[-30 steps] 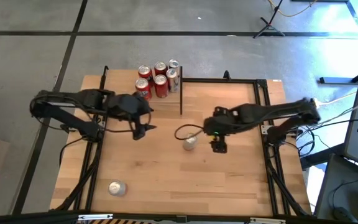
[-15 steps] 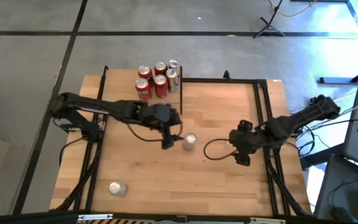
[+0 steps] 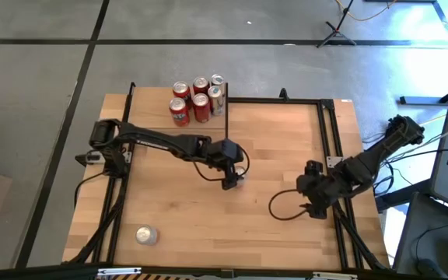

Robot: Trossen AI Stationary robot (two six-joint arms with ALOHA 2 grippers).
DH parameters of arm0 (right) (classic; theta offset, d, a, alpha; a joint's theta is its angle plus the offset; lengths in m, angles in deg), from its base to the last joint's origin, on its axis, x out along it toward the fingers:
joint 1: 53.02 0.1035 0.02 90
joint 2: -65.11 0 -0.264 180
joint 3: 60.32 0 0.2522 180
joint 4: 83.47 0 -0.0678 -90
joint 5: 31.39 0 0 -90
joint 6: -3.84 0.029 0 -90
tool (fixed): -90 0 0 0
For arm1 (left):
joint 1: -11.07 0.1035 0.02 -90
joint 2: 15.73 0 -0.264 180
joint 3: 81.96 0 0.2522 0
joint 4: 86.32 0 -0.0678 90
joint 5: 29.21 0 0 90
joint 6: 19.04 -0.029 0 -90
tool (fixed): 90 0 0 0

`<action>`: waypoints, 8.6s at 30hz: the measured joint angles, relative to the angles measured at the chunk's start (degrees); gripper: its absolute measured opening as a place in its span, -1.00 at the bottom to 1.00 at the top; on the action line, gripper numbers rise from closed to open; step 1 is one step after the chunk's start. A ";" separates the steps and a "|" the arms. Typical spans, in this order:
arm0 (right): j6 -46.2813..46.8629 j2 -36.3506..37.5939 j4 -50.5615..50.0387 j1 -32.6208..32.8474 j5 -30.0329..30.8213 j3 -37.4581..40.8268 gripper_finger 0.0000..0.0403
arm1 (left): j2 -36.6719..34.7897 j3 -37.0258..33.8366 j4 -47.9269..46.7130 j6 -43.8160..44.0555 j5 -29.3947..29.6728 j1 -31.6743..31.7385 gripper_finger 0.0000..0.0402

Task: Place canned beverage on shelf
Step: Put the top orange/white soda can on the shelf, then put the orange/white soda can on the shelf aligned with the other orange/white soda can

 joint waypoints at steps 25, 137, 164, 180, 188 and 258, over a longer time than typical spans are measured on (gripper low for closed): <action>-9.52 1.59 -5.79 -2.41 8.30 0.00 0.96 | 5.77 -0.14 1.01 7.83 3.16 -0.59 0.33; 3.49 5.33 9.08 -13.06 17.84 -0.04 0.96 | -30.66 -4.12 -38.13 -31.45 -23.10 65.02 0.81; 2.68 4.30 12.18 -13.06 14.38 -0.07 0.96 | -39.87 14.43 -50.71 -14.13 -14.50 34.19 0.84; 2.55 3.09 12.02 -13.03 9.85 -0.07 0.96 | -36.77 14.36 -52.28 23.24 3.64 -3.89 0.84; 2.55 1.79 12.51 -13.03 11.37 -0.07 0.96 | -33.03 14.36 -50.29 39.08 6.43 -18.00 0.84; -1.50 0.42 14.73 -13.03 9.40 -0.02 0.96 | -7.39 -5.82 -43.56 92.91 -5.22 -51.48 0.70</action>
